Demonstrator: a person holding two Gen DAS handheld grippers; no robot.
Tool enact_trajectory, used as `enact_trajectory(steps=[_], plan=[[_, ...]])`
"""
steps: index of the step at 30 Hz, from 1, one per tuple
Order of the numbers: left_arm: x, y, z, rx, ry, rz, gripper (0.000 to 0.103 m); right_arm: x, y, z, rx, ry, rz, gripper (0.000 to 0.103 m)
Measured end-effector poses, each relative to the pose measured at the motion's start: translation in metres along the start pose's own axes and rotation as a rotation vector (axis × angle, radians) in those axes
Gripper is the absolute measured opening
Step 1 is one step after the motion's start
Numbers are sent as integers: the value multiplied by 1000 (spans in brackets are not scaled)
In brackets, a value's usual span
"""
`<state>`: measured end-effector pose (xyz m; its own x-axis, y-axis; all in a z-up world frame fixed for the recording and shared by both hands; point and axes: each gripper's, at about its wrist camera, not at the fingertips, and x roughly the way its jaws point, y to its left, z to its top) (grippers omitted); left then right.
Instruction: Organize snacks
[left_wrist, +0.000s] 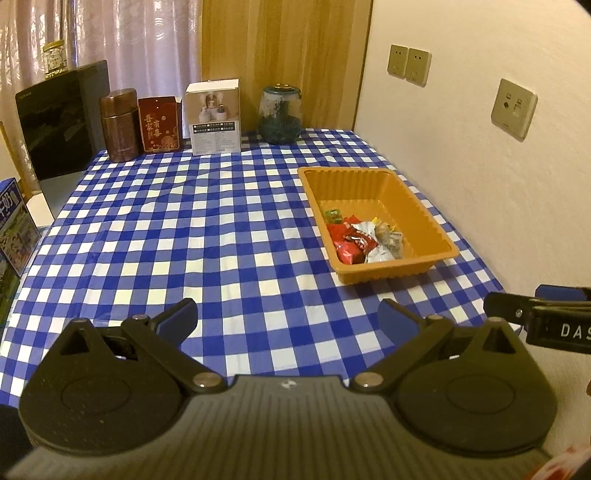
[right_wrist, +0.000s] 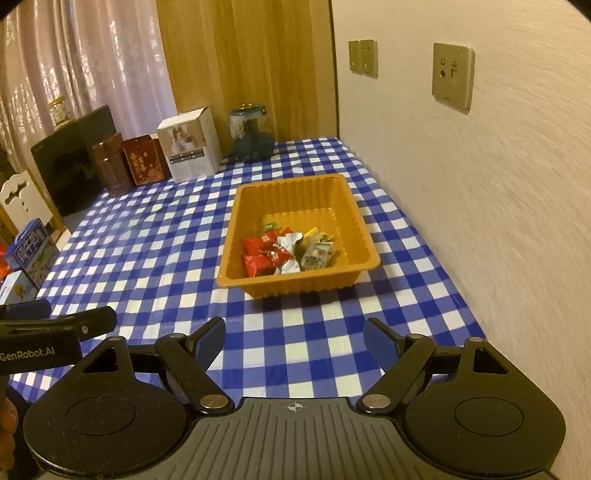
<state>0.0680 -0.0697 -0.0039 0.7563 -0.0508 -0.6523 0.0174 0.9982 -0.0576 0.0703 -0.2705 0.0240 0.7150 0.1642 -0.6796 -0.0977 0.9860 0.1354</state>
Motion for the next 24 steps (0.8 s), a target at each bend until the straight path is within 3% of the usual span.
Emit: enact_trajectory(steps=[24], plan=[[-12,4,-5,-3,-2,13,103,-14,14,-6,-43,-19,11,82]])
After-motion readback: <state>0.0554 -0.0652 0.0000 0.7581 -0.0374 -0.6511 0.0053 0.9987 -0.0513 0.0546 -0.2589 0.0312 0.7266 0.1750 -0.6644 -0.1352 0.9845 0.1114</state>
